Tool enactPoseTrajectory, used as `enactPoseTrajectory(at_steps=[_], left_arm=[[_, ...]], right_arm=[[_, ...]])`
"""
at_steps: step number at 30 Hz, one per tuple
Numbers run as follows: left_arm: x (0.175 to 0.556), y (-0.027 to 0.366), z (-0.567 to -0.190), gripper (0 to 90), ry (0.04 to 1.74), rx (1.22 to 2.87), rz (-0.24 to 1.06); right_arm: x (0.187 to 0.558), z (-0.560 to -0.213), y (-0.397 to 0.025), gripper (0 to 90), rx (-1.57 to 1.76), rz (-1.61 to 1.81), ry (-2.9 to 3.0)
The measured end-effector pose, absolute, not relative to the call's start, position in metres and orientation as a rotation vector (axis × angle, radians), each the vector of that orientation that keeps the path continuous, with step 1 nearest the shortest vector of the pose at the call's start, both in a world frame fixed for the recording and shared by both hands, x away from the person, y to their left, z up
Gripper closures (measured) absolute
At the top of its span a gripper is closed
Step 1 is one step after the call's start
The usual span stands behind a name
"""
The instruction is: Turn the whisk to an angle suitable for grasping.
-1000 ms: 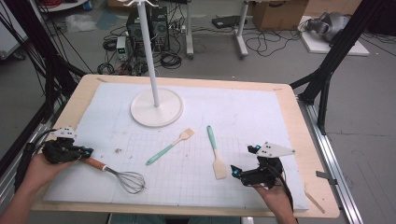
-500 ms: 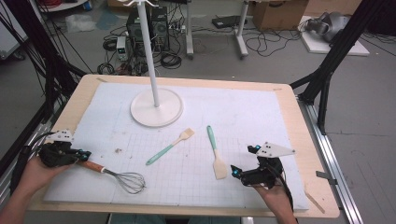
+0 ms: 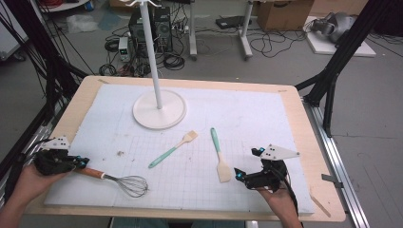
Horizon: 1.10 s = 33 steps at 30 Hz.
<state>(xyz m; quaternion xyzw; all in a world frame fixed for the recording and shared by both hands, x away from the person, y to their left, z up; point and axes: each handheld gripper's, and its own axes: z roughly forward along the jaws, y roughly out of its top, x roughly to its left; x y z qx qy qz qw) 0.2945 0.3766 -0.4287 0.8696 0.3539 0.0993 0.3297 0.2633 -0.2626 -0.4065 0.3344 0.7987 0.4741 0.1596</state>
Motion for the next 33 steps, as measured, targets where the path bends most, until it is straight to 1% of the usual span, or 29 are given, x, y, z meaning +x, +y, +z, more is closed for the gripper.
enactPoseTrajectory(at_steps=[5,9,12,16,18,22,26,29,33], left_arm=[[0.294,0.378,-0.424,89.1,0.907,2.266,0.271],[0.297,0.376,-0.412,87.8,0.858,2.257,0.269],[0.299,0.371,-0.402,83.5,0.781,2.267,0.246],[0.3,0.363,-0.394,75.4,0.624,2.295,0.215],[0.3,0.359,-0.392,70.5,0.549,2.321,0.209],[0.301,0.351,-0.392,63.7,0.431,2.36,0.167],[0.3,0.344,-0.396,61.3,0.352,2.392,0.119],[0.3,0.34,-0.4,58.3,0.332,2.421,0.103],[0.301,0.337,-0.404,57.8,0.309,2.437,0.093]], right_arm=[[0.264,-0.407,-0.262,1.4,0.957,1.352,2.287],[0.264,-0.407,-0.262,1.5,0.957,1.351,2.287],[0.264,-0.407,-0.262,1.4,0.958,1.351,2.288],[0.264,-0.407,-0.263,1.4,0.957,1.357,2.284],[0.264,-0.407,-0.264,1.5,0.95,1.357,2.278],[0.263,-0.406,-0.265,1.4,0.959,1.36,2.28],[0.263,-0.406,-0.266,1.5,0.956,1.363,2.275],[0.263,-0.406,-0.266,1.5,0.962,1.362,2.276],[0.263,-0.406,-0.266,1.4,0.956,1.366,2.275]])
